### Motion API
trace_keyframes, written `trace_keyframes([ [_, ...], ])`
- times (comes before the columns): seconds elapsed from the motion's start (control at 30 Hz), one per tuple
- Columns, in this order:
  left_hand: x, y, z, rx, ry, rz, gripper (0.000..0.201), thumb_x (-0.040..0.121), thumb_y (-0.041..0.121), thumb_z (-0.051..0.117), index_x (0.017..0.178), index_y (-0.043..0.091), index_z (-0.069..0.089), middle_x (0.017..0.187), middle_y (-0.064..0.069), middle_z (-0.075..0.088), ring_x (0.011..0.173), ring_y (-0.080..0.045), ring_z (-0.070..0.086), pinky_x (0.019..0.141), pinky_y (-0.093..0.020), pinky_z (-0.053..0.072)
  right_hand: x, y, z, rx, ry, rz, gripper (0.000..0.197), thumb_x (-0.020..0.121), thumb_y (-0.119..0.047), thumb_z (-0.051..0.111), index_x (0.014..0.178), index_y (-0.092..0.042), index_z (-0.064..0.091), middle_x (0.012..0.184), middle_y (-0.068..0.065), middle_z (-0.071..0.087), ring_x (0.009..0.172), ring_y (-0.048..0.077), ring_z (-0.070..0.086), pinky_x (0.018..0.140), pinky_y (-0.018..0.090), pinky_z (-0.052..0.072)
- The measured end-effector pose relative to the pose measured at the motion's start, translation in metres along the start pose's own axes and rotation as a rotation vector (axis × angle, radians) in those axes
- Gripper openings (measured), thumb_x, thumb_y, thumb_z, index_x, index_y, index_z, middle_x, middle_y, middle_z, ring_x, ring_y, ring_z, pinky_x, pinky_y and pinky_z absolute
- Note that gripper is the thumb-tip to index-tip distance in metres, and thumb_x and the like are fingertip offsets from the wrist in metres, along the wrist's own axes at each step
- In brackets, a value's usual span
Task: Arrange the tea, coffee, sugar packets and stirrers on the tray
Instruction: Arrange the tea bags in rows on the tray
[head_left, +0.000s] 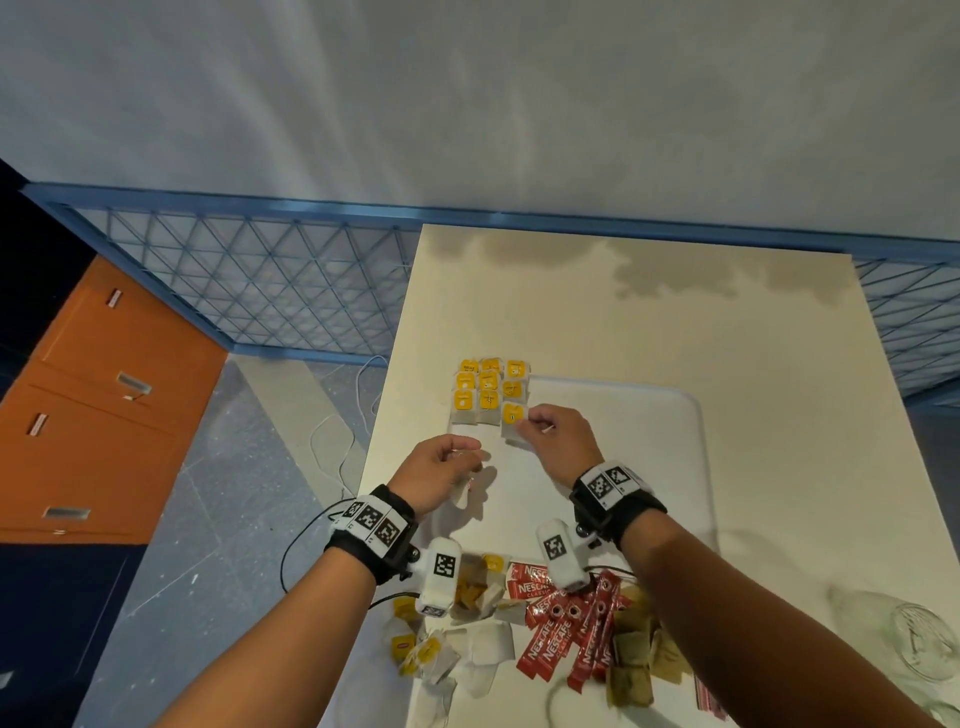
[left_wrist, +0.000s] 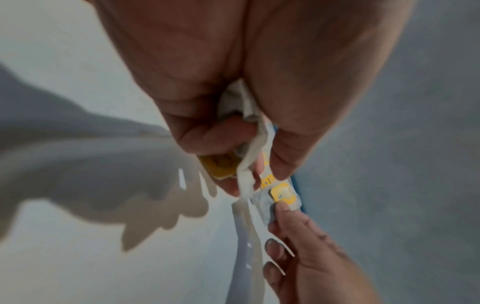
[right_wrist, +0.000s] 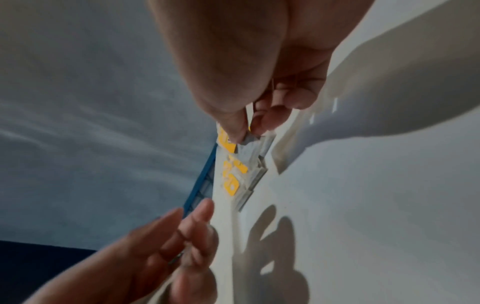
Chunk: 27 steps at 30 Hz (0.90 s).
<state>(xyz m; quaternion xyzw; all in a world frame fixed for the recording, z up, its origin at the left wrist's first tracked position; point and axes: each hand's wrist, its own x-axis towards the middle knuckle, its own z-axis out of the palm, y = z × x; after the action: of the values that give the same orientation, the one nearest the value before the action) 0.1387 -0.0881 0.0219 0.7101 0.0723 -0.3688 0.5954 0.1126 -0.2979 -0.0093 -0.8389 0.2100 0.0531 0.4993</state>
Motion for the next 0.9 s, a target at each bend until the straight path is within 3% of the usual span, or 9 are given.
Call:
trace_keyframes([
  [0.07, -0.001, 0.000, 0.000, -0.079, 0.019, -0.073, 0.017, 0.094, 0.016, 0.067, 0.111, 0.014, 0.069, 0.093, -0.003, 0.076, 0.082, -0.015, 0.067, 0.066, -0.029, 0.047, 0.013, 0.003, 0.003, -0.090, -0.001, 0.021, 0.022, 0.092, -0.034, 0.071, 0.071, -0.028, 0.065, 0.068, -0.012, 0.062, 0.070, 0.011, 0.058, 0.066, 0.026, 0.044],
  [0.13, -0.002, 0.000, 0.000, -0.194, 0.007, -0.119, 0.021, 0.094, 0.009, 0.064, 0.115, 0.011, 0.067, 0.092, -0.004, 0.075, 0.076, -0.015, 0.067, 0.062, -0.027, 0.043, 0.024, 0.006, 0.008, -0.141, -0.004, 0.064, 0.018, 0.091, -0.037, 0.070, 0.075, -0.029, 0.068, 0.074, -0.009, 0.069, 0.078, 0.018, 0.065, 0.073, 0.031, 0.052],
  [0.23, -0.002, -0.001, -0.001, -0.389, -0.022, -0.156, 0.030, 0.094, -0.006, 0.054, 0.121, 0.003, 0.062, 0.098, -0.012, 0.075, 0.071, -0.018, 0.069, 0.057, -0.027, 0.050, 0.035, 0.009, 0.014, -0.204, -0.027, 0.105, 0.012, 0.092, -0.038, 0.067, 0.085, -0.029, 0.071, 0.088, -0.005, 0.074, 0.091, 0.023, 0.069, 0.082, 0.035, 0.056],
  [0.37, -0.002, -0.002, -0.003, -0.530, -0.056, -0.166, 0.036, 0.095, -0.014, 0.044, 0.123, 0.000, 0.061, 0.103, -0.018, 0.072, 0.077, -0.025, 0.071, 0.066, -0.030, 0.060, 0.037, 0.006, 0.016, -0.240, -0.018, 0.121, 0.010, 0.093, -0.041, 0.063, 0.091, -0.032, 0.065, 0.099, -0.004, 0.074, 0.094, 0.023, 0.068, 0.086, 0.039, 0.056],
  [0.57, -0.002, -0.005, -0.002, -0.534, -0.089, -0.135, 0.050, 0.090, -0.025, 0.033, 0.127, 0.000, 0.056, 0.109, -0.022, 0.069, 0.085, -0.028, 0.074, 0.070, -0.031, 0.061, 0.029, -0.005, 0.015, -0.176, 0.035, 0.185, 0.021, 0.092, -0.050, 0.061, 0.093, -0.031, 0.054, 0.093, -0.004, 0.068, 0.090, 0.026, 0.066, 0.085, 0.044, 0.056],
  [0.67, -0.003, -0.009, -0.004, -0.498, -0.125, -0.100, 0.057, 0.087, -0.030, 0.033, 0.129, 0.002, 0.054, 0.121, -0.024, 0.067, 0.095, -0.032, 0.073, 0.085, -0.039, 0.061, 0.015, -0.011, 0.014, -0.118, -0.003, 0.144, 0.025, 0.090, -0.054, 0.060, 0.093, -0.032, 0.051, 0.085, -0.009, 0.064, 0.083, 0.021, 0.065, 0.082, 0.045, 0.056],
  [0.77, -0.003, -0.012, -0.006, -0.440, -0.134, -0.061, 0.064, 0.084, -0.032, 0.034, 0.134, 0.003, 0.051, 0.130, -0.024, 0.063, 0.113, -0.041, 0.065, 0.105, -0.053, 0.047, -0.012, -0.020, 0.014, -0.094, -0.055, 0.063, 0.022, 0.086, -0.058, 0.059, 0.092, -0.037, 0.056, 0.084, -0.012, 0.066, 0.080, 0.013, 0.065, 0.077, 0.037, 0.055],
  [0.83, -0.003, -0.014, -0.007, -0.386, -0.127, -0.044, 0.066, 0.084, -0.032, 0.035, 0.135, 0.006, 0.051, 0.133, -0.021, 0.063, 0.118, -0.044, 0.062, 0.104, -0.054, 0.044, -0.030, -0.024, 0.015, -0.069, -0.086, 0.025, 0.015, 0.089, -0.051, 0.062, 0.086, -0.036, 0.061, 0.083, -0.014, 0.068, 0.079, 0.007, 0.065, 0.076, 0.033, 0.054],
  [0.9, -0.003, -0.015, -0.008, -0.330, -0.114, -0.033, 0.068, 0.083, -0.031, 0.037, 0.132, 0.012, 0.054, 0.134, -0.017, 0.063, 0.118, -0.041, 0.062, 0.090, -0.048, 0.048, -0.046, -0.027, 0.018, -0.030, -0.136, 0.015, 0.013, 0.093, -0.037, 0.065, 0.082, -0.030, 0.067, 0.081, -0.014, 0.071, 0.076, 0.003, 0.064, 0.076, 0.031, 0.055],
])
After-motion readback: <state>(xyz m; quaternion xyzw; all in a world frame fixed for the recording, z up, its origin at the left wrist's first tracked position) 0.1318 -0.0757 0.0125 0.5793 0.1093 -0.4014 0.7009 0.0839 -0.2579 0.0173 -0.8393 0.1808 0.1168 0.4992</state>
